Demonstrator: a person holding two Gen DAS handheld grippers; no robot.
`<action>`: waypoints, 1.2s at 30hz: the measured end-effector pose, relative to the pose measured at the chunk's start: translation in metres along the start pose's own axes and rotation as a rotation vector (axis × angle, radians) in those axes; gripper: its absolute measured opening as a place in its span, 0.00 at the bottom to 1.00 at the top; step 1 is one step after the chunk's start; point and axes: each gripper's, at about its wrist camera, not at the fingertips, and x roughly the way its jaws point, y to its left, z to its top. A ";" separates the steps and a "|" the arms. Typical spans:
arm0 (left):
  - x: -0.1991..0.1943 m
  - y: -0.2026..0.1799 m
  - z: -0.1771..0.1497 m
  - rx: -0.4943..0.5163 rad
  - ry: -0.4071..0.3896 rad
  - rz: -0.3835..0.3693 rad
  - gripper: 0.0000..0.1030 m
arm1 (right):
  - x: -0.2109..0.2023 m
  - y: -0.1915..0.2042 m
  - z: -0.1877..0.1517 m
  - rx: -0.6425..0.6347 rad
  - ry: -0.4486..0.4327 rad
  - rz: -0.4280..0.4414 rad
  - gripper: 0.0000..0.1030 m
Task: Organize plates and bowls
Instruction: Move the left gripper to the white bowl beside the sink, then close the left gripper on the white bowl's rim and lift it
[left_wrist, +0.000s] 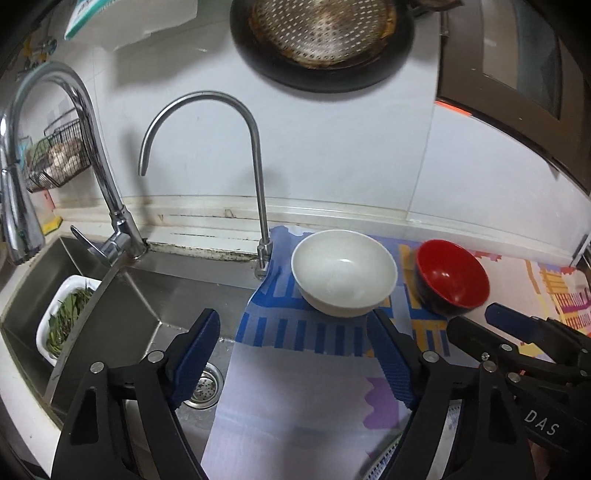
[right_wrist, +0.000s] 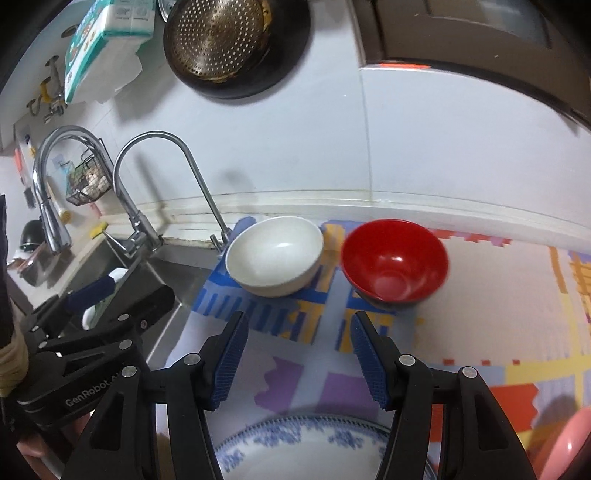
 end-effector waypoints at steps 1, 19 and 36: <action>0.004 0.002 0.001 -0.001 0.003 -0.001 0.77 | 0.007 0.001 0.003 0.002 0.007 0.005 0.57; 0.088 0.012 0.020 0.033 0.060 -0.016 0.61 | 0.098 -0.003 0.029 0.094 0.105 0.025 0.35; 0.145 -0.001 0.029 0.044 0.131 -0.039 0.43 | 0.143 -0.012 0.041 0.131 0.146 -0.060 0.25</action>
